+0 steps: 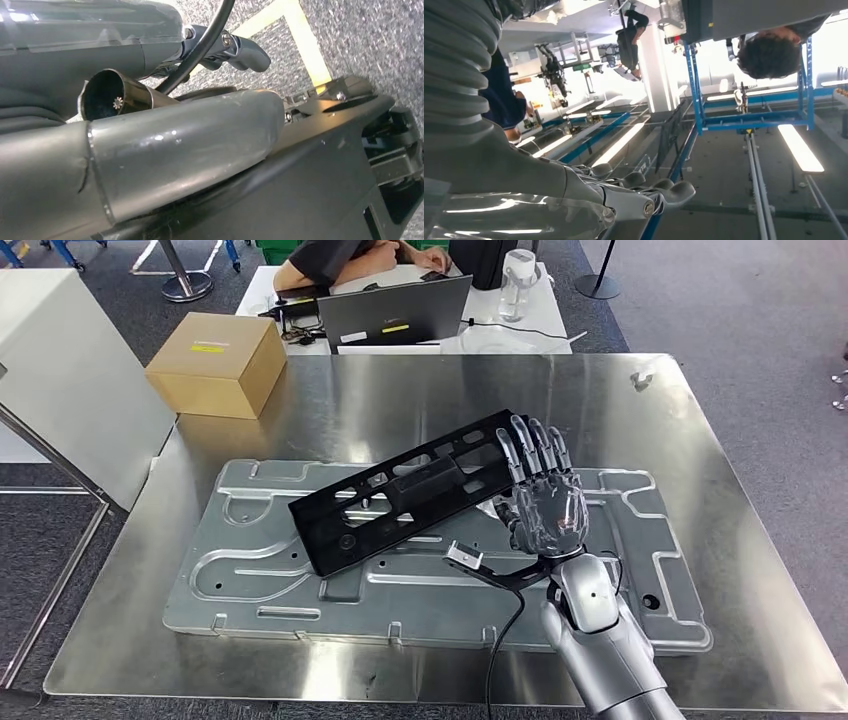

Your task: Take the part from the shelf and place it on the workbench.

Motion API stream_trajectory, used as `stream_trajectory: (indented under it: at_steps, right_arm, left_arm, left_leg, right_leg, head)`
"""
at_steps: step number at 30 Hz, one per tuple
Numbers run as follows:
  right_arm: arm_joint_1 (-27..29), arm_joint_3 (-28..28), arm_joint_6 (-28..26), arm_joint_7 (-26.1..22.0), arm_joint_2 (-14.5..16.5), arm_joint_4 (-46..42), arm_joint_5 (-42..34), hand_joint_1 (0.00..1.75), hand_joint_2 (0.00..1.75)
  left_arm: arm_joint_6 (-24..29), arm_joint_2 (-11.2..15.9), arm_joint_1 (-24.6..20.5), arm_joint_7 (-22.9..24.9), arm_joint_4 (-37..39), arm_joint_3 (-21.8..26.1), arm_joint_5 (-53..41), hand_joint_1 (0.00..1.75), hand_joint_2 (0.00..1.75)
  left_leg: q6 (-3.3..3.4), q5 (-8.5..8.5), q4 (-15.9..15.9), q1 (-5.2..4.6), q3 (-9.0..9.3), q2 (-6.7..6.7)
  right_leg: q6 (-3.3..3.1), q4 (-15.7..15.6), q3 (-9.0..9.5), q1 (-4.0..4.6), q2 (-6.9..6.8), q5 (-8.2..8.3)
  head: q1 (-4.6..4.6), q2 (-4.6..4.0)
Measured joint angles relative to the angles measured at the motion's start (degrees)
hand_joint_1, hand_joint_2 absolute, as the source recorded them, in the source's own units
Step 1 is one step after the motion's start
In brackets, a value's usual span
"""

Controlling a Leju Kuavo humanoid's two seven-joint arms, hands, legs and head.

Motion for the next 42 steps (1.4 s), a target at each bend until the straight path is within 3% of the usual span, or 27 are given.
stream_trajectory:
  at_steps: [3, 5, 6, 7, 10, 11, 14, 16, 19, 20, 21, 22, 24, 25, 27, 30, 32, 34, 35, 36, 37, 38, 40, 42]
  right_arm:
    - [-0.2, 0.2, 0.0, 0.0, 0.0, 0.0, 0.0, 0.00, 1.75]
    - [-0.2, 0.2, 0.0, 0.0, 0.0, 0.0, 0.0, 0.00, 1.75]
    - [-0.2, 0.2, 0.0, 0.0, 0.0, 0.0, 0.0, 0.00, 1.75]
    - [-0.2, 0.2, 0.0, 0.0, 0.0, 0.0, 0.0, 0.00, 1.75]
    - [-0.2, 0.3, 0.0, 0.0, 0.0, 0.0, 0.0, 0.00, 1.75]
    - [-0.3, 0.3, 0.0, 0.0, 0.0, 0.0, 0.0, 0.00, 1.75]
    - [-0.5, 0.4, 0.0, 0.0, 0.0, 0.0, 0.1, 0.00, 1.75]
    - [-0.7, 0.5, 0.1, 0.0, 0.0, 0.0, 0.2, 0.00, 1.75]
    - [-1.1, 0.5, 0.2, 0.1, -0.2, 0.2, 0.2, 0.00, 1.75]
    - [-1.2, 0.5, 0.2, 0.1, -0.2, 0.3, 0.2, 0.00, 1.75]
    - [-1.2, 0.6, 0.2, 0.1, -0.3, 0.4, 0.2, 0.00, 1.75]
    - [-1.2, 0.6, 0.2, 0.2, -0.3, 0.4, 0.2, 0.00, 1.75]
    - [-1.2, 0.8, 0.2, 0.4, -0.3, 0.5, 0.2, 0.00, 1.75]
    - [-1.2, 0.8, 0.2, 0.5, -0.4, 0.5, 0.2, 0.00, 1.75]
    - [-1.3, 0.9, 0.1, 0.8, -0.4, 0.6, 0.2, 0.00, 1.75]
    - [-1.4, 1.0, 0.1, 1.1, -0.4, 1.2, 0.2, 0.00, 1.75]
    - [-1.4, 1.1, 0.1, 1.3, -0.4, 1.7, 0.1, 0.00, 1.75]
    - [-1.4, 1.1, 0.1, 1.5, -0.4, 2.1, 0.1, 0.00, 1.75]
    - [-1.4, 1.1, 0.0, 1.5, -0.4, 2.3, 0.1, 0.00, 1.75]
    - [-1.3, 1.1, 0.0, 1.5, -0.4, 2.6, 0.1, 0.00, 1.75]
    - [-1.3, 1.2, 0.0, 1.5, -0.4, 2.7, 0.2, 0.00, 1.75]
    - [-1.2, 1.2, 0.0, 1.5, -0.4, 2.9, 0.3, 0.00, 1.75]
    - [-1.2, 1.3, 0.0, 1.6, -0.4, 2.9, 0.5, 0.00, 1.75]
    - [-1.2, 1.3, 0.1, 1.8, -0.5, 2.7, 0.7, 0.00, 1.75]
  left_arm:
    - [0.0, 0.0, 0.0, 0.0, 0.0, 0.0, 0.0, 0.00, 0.00]
    - [0.0, 0.0, -0.1, 0.0, 0.0, 0.0, 0.0, 0.00, 0.00]
    - [0.0, 0.0, -0.1, 0.0, 0.0, 0.0, 0.0, 0.00, 0.00]
    - [0.0, 0.0, -0.1, 0.0, 0.0, 0.0, 0.0, 0.00, 0.00]
    - [0.1, 0.0, -0.3, 0.0, 0.0, 0.0, 0.0, 0.00, 0.00]
    - [0.1, 0.0, -0.3, -0.1, 0.0, 0.0, 0.0, 0.00, 0.00]
    - [0.2, -0.1, -0.5, -0.1, 0.0, 0.0, 0.1, 0.00, 0.00]
    - [0.3, -0.2, -0.7, 0.0, 0.0, 0.0, 0.2, 0.00, 0.00]
    - [0.2, -0.4, -1.0, 0.0, 0.0, 0.0, 0.4, 0.00, 0.00]
    - [0.1, -0.4, -1.1, 0.1, 0.0, 0.0, 0.3, 0.00, 0.00]
    - [0.0, -0.5, -1.1, 0.2, 0.0, 0.0, 0.1, 0.00, 0.00]
    - [-0.1, -0.5, -1.1, 0.3, 0.0, 0.0, -0.1, 0.00, 0.00]
    - [-0.2, -0.7, -1.1, 0.5, 0.0, 0.0, -0.5, 0.00, 0.00]
    - [-0.2, -0.7, -1.2, 0.5, 0.0, 0.0, -0.5, 0.00, 0.00]
    - [0.0, -0.7, -1.5, 0.6, 0.0, 0.0, -0.6, 0.00, 0.00]
    - [0.0, -0.7, -1.5, 1.1, 0.0, 0.0, -0.6, 0.00, 0.00]
    - [-0.2, -0.7, -1.2, 1.3, 0.0, 0.0, -1.1, 0.00, 0.00]
    - [-0.3, -0.7, -1.0, 1.5, 0.0, 0.0, -1.5, 0.00, 0.00]
    - [-0.3, -0.7, -0.9, 1.6, 0.0, 0.0, -1.5, 0.00, 0.00]
    - [-0.3, -0.7, -0.8, 1.7, 0.0, 0.0, -1.5, 0.00, 0.00]
    - [-0.3, -0.7, -0.8, 1.8, 0.0, 0.0, -1.5, 0.00, 0.00]
    - [-0.4, -0.7, -0.7, 1.9, 0.0, 0.0, -1.5, 0.00, 0.00]
    - [-0.6, -0.7, -0.6, 2.0, 0.0, 0.0, -1.7, 0.00, 0.00]
    - [-0.6, -0.7, -0.6, 1.9, 0.0, 0.0, -2.0, 0.00, 0.00]
  left_leg:
    - [-0.30, -6.76, 8.7, 0.07, -3.16, 0.11]
    - [-0.23, -9.58, 14.7, 0.00, -4.44, 0.12]
    - [-0.02, -9.48, 15.2, -0.08, -3.86, 0.12]
    - [0.33, -8.31, 13.3, -0.22, -2.06, 0.12]
    - [2.05, -5.13, 1.4, -1.03, 5.75, 0.09]
    - [2.37, -4.86, -0.9, -1.33, 7.05, 0.08]
    - [2.68, -3.74, -2.8, -1.58, 7.19, 0.15]
    - [3.39, -2.22, -3.9, -1.24, 6.68, 0.49]
    - [3.91, -0.23, -4.1, -1.10, 4.62, 0.82]
    - [3.82, 0.26, -4.0, -1.08, 3.84, 0.86]
    - [3.70, 0.73, -3.8, -1.04, 3.03, 0.90]
    - [3.53, 1.13, -3.6, -0.96, 2.22, 0.93]
    - [3.04, 1.76, -2.7, -0.75, 0.66, 0.95]
    - [2.72, 2.00, -2.2, -0.72, -0.03, 0.93]
    - [1.94, 2.61, -1.5, -0.79, -0.86, 0.87]
    - [0.73, 3.57, -1.5, -0.73, -1.41, 0.79]
    - [0.12, 0.90, 0.5, -0.54, -2.57, 0.70]
    - [-0.28, -4.87, 6.6, -0.44, -4.48, 0.67]
    - [-0.41, -7.15, 10.3, -0.44, -5.28, 0.67]
    - [-0.47, -8.28, 13.4, -0.44, -5.63, 0.68]
    - [-0.43, -8.08, 14.9, -0.44, -5.20, 0.68]
    - [-0.28, -6.83, 14.4, -0.46, -3.78, 0.67]
    - [0.43, -4.39, 8.1, -0.61, 1.79, 0.61]
    - [1.19, -4.83, 0.2, -0.99, 7.50, 0.54]
  right_leg:
    - [-1.31, -0.2, -1.34, 0.30, -0.26, 1.26]
    - [-1.58, -0.1, -2.38, 0.76, -0.41, 1.99]
    - [-1.65, -0.1, -2.88, 0.98, -0.45, 2.35]
    - [-1.67, 0.0, -3.30, 1.18, -0.45, 2.67]
    - [-1.42, 0.1, -4.16, 1.55, -0.45, 3.62]
    - [-1.14, 0.1, -4.28, 1.48, -0.50, 3.96]
    - [0.00, -0.4, -4.42, 1.14, -0.58, 5.09]
    - [0.67, 0.9, -5.16, 1.16, -0.47, 3.16]
    - [1.49, 9.9, -7.81, 0.80, -0.41, -4.53]
    - [1.74, 13.1, -8.41, 0.63, -0.43, -5.90]
    - [1.98, 15.0, -8.35, 0.43, -0.44, -5.96]
    - [2.19, 14.9, -7.35, 0.22, -0.45, -4.87]
    - [2.52, 9.1, -2.59, -0.20, -0.48, -1.99]
    - [2.52, 4.9, 0.21, -0.19, -0.46, -1.65]
    - [1.94, -0.2, 3.19, 0.04, -0.32, -2.20]
    - [0.41, -0.8, 2.52, 0.26, -0.27, -1.58]
    - [-0.74, -1.0, 1.40, 0.10, -0.44, -0.29]
    - [-1.37, -1.1, -0.14, 0.17, -0.53, 1.05]
    - [-1.46, -1.0, -1.00, 0.27, -0.55, 1.69]
    - [-1.49, -1.0, -1.87, 0.39, -0.57, 2.32]
    - [-1.47, -0.9, -2.75, 0.51, -0.60, 2.96]
    - [-1.42, -0.8, -3.61, 0.60, -0.62, 3.57]
    - [-1.18, -0.6, -5.00, 0.71, -0.59, 4.70]
    - [-0.67, -0.5, -5.67, 0.80, -0.57, 5.66]
  head:
    - [-0.05, 0.00]
    - [-0.04, 0.00]
    - [-0.04, 0.00]
    - [-0.04, 0.00]
    - [0.00, 0.00]
    - [0.01, 0.00]
    - [-0.01, 0.00]
    - [0.05, 0.00]
    - [0.10, 0.00]
    - [0.10, 0.00]
    - [0.10, 0.00]
    - [0.10, 0.00]
    - [0.10, 0.00]
    - [0.10, 0.00]
    - [0.06, 0.00]
    - [0.04, 0.00]
    - [-0.01, 0.00]
    - [-0.05, 0.00]
    - [-0.04, 0.00]
    - [-0.05, 0.00]
    - [-0.05, 0.00]
    - [-0.06, 0.00]
    - [-0.07, 0.00]
    - [-0.05, 0.00]
